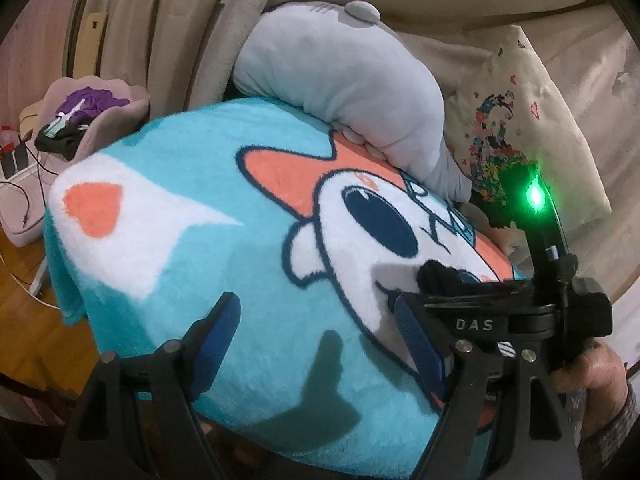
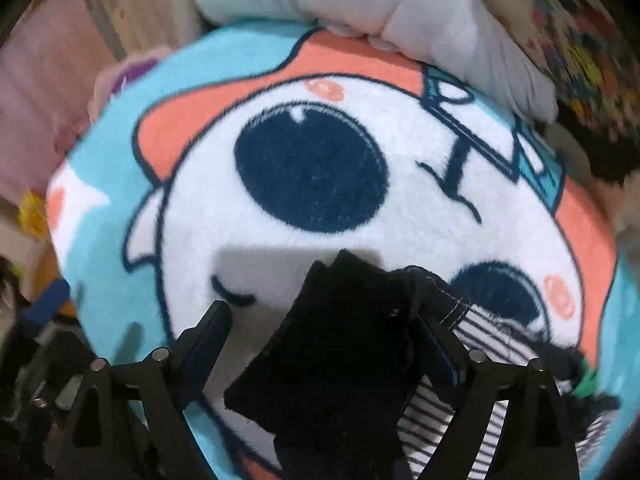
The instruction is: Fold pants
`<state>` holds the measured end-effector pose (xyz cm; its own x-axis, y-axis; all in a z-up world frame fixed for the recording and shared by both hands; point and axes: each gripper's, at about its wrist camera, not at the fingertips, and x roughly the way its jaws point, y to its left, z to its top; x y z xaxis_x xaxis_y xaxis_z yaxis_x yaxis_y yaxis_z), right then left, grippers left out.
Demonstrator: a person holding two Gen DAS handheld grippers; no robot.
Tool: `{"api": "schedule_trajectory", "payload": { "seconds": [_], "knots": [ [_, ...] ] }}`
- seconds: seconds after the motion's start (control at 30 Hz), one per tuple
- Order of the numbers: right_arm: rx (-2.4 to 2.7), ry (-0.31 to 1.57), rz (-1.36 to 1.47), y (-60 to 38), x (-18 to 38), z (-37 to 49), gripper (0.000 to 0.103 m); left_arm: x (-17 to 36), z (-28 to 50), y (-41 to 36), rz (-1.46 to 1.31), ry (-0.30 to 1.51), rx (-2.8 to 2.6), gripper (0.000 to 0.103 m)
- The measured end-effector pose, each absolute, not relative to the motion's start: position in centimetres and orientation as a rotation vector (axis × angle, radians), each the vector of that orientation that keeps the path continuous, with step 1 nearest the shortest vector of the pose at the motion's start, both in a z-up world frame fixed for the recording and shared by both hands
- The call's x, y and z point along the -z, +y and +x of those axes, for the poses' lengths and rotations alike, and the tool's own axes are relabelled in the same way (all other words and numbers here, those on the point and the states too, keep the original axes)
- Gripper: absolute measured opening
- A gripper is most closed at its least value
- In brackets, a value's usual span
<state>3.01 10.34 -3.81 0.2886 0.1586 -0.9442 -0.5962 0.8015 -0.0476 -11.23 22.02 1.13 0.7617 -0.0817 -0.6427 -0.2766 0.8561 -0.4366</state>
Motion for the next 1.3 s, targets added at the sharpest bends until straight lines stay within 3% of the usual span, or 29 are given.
{"api": "schedule_trajectory", "payload": {
  "seconds": [0.03, 0.1, 0.23, 0.53, 0.57, 0.63, 0.7, 0.73, 1.13, 1.17, 1.23, 1.3],
  "knots": [
    [-0.513, 1.169, -0.447, 10.1, 3.7, 3.0, 0.065, -1.1, -11.2, 21.8, -0.544, 0.705, -0.103, 0.079],
    [-0.502, 1.155, -0.409, 8.7, 2.8, 3.3, 0.042, -0.9, -11.0, 20.8, -0.527, 0.709, -0.082, 0.079],
    [-0.55, 1.153, -0.255, 5.6, 1.5, 4.1, 0.038, -0.8, -9.7, 18.1, -0.483, 0.734, -0.001, 0.079],
    [-0.632, 1.073, -0.128, 2.2, -1.8, 2.5, 0.037, -0.6, -7.4, 11.6, -0.306, 0.787, 0.046, 0.078],
    [-0.639, 1.062, -0.11, 1.8, -2.1, 2.5, 0.037, -0.8, -7.2, 11.0, -0.294, 0.783, 0.056, 0.073],
    [-0.656, 1.034, -0.063, 0.5, -2.9, 2.2, 0.037, -1.4, -6.7, 9.6, -0.262, 0.787, 0.099, 0.04],
    [-0.672, 1.01, -0.009, -0.7, -3.7, 1.8, 0.037, -1.9, -6.2, 8.1, -0.237, 0.8, 0.139, 0.026],
    [-0.675, 1.0, 0.017, -1.3, -4.1, 1.6, 0.037, -2.3, -6.0, 7.1, -0.228, 0.802, 0.164, 0.024],
    [-0.552, 0.862, 0.294, -17.2, -5.5, -0.7, 0.038, -5.4, -5.7, -3.4, -0.088, 0.781, 0.366, 0.026],
    [-0.523, 0.859, 0.327, -19.0, -5.0, -0.7, 0.038, -5.5, -5.8, -3.5, -0.087, 0.78, 0.371, 0.028],
    [-0.48, 0.864, 0.373, -21.7, -3.9, -0.5, 0.038, -5.6, -5.9, -3.4, -0.092, 0.778, 0.37, 0.046],
    [-0.422, 0.87, 0.398, -23.9, -2.5, -0.4, 0.043, -5.7, -5.9, -3.2, -0.099, 0.769, 0.35, 0.05]
  ]
}}
